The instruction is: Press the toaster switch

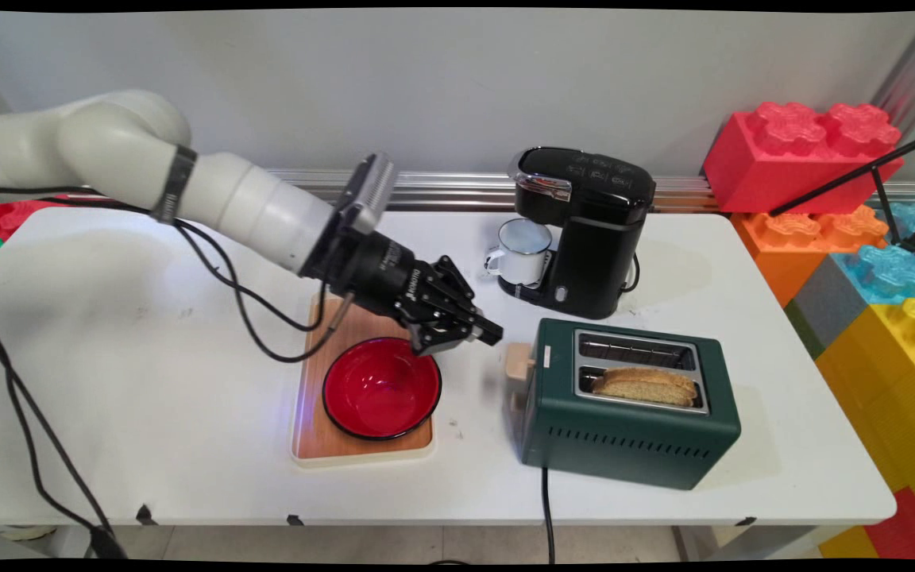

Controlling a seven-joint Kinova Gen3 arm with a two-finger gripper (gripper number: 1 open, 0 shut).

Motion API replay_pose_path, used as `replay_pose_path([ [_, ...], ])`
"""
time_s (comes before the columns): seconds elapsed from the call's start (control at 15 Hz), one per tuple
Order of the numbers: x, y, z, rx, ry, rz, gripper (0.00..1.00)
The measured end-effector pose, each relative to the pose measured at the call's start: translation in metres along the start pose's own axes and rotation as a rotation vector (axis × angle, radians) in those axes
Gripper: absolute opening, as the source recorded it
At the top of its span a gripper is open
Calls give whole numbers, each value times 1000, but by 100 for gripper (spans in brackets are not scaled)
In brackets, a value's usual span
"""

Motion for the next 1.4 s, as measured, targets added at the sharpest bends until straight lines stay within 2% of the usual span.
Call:
replay_pose_path([
  [0.6,-6,-8,37,-33,13,22,0],
  [1.4,-21,-12,46,-39,-6,28,0],
])
